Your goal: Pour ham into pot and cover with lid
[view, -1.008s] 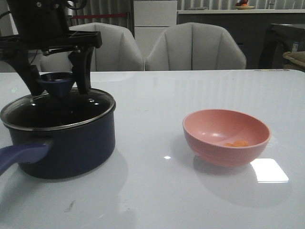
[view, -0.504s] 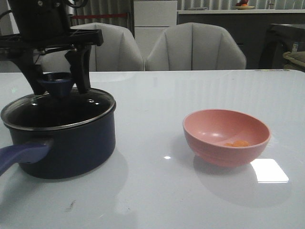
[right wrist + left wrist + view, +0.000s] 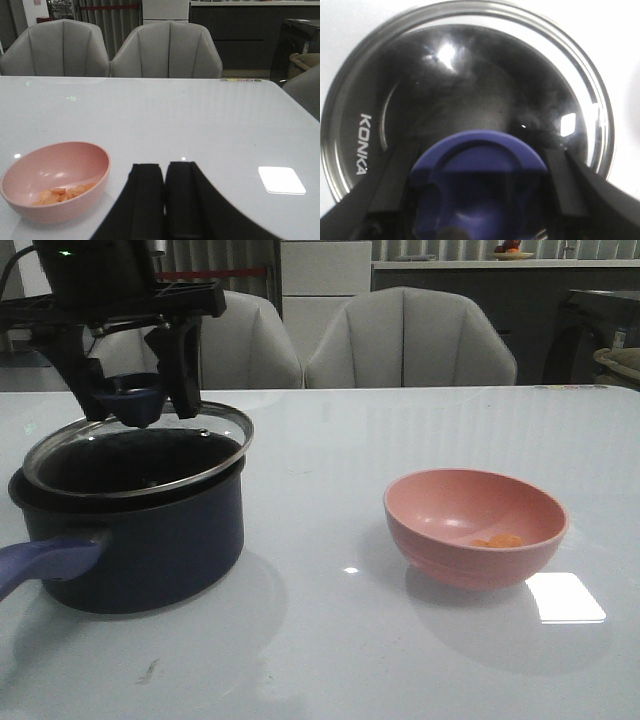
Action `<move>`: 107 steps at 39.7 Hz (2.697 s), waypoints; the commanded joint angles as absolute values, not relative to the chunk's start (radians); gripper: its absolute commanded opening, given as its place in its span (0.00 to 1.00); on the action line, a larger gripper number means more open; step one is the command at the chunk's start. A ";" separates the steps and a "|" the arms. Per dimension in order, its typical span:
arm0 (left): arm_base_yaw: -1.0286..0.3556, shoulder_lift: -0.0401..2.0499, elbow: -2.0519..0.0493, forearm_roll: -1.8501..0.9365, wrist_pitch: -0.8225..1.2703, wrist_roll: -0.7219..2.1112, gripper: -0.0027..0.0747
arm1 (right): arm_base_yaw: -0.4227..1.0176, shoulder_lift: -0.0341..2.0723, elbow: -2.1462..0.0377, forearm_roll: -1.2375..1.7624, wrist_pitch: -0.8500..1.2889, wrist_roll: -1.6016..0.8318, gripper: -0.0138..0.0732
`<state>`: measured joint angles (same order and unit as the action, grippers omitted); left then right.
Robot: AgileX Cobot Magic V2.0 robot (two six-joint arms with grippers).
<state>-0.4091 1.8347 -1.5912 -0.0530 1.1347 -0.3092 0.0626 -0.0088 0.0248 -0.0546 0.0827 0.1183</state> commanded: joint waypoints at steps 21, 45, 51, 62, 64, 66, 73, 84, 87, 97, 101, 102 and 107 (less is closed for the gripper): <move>-0.059 1.583 -1.456 0.000 1.101 -0.126 0.19 | 0.058 -0.029 0.036 -0.068 0.000 0.114 0.33; 0.144 1.747 -1.307 -0.140 0.999 0.023 0.20 | 0.058 -0.029 0.036 -0.068 0.000 0.114 0.33; 0.144 1.795 -1.305 -0.140 1.001 0.023 0.31 | 0.058 -0.029 0.036 -0.068 0.000 0.114 0.33; 0.144 1.841 -1.306 -0.138 1.013 0.023 0.68 | 0.058 -0.029 0.036 -0.068 0.000 0.114 0.33; 0.144 1.841 -1.306 -0.136 1.015 0.023 0.71 | 0.058 -0.029 0.036 -0.068 0.000 0.114 0.33; 0.144 1.841 -1.306 -0.127 1.017 0.023 0.74 | 0.058 -0.029 0.036 -0.068 0.000 0.114 0.33; 0.144 1.841 -1.315 -0.117 1.058 0.023 0.76 | 0.058 -0.029 0.036 -0.068 0.000 0.114 0.33; 0.095 1.760 -1.340 -0.122 1.087 0.095 0.75 | 0.058 -0.029 0.036 -0.068 0.000 0.114 0.33; 0.077 1.713 -1.340 -0.122 1.072 0.095 0.75 | 0.058 -0.029 0.036 -0.068 0.000 0.114 0.33; 0.048 1.488 -1.242 -0.132 0.958 0.095 0.75 | 0.058 -0.029 0.036 -0.068 0.000 0.114 0.33; 0.046 1.378 -1.157 -0.146 0.863 0.095 0.75 | 0.058 -0.029 0.036 -0.068 0.000 0.114 0.33; 0.047 1.352 -1.133 -0.156 0.839 0.095 0.75 | 0.058 -0.029 0.036 -0.068 0.000 0.114 0.33; 0.033 1.192 -1.031 -0.193 0.707 0.095 0.75 | 0.058 -0.029 0.036 -0.068 0.000 0.114 0.33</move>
<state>0.0511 1.3125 -1.0647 -0.1529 0.8294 0.0951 0.0626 -0.0088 0.0248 -0.0546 0.0827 0.1183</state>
